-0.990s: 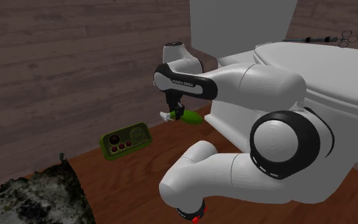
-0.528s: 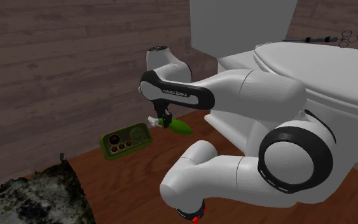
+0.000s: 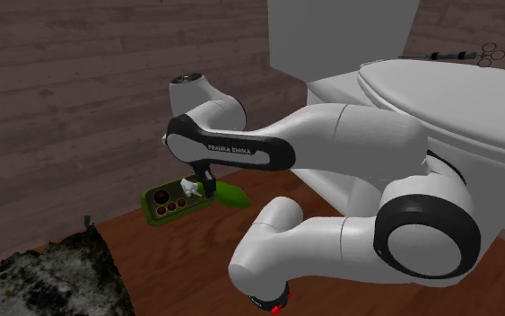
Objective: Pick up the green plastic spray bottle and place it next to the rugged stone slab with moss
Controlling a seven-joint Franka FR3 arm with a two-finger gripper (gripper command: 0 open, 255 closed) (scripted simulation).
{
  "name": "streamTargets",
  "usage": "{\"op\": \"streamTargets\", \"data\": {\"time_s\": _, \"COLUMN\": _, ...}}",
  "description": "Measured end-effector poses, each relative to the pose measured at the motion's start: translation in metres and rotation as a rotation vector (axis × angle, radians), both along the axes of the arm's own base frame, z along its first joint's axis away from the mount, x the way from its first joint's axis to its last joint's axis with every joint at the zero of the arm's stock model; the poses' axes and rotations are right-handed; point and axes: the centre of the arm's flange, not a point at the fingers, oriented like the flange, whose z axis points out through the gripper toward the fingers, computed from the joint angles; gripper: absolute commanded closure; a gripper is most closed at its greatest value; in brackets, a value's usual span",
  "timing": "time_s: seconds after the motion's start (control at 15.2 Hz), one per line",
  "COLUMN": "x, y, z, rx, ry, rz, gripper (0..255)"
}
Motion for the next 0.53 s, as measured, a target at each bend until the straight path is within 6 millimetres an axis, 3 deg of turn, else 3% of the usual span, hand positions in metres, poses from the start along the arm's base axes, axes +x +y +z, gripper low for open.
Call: {"op": "streamTargets", "data": {"time_s": 0.53, "x": -0.010, "y": 0.102, "z": 0.001, "rx": 0.000, "ry": -0.001, "rz": -0.001, "gripper": 255}}
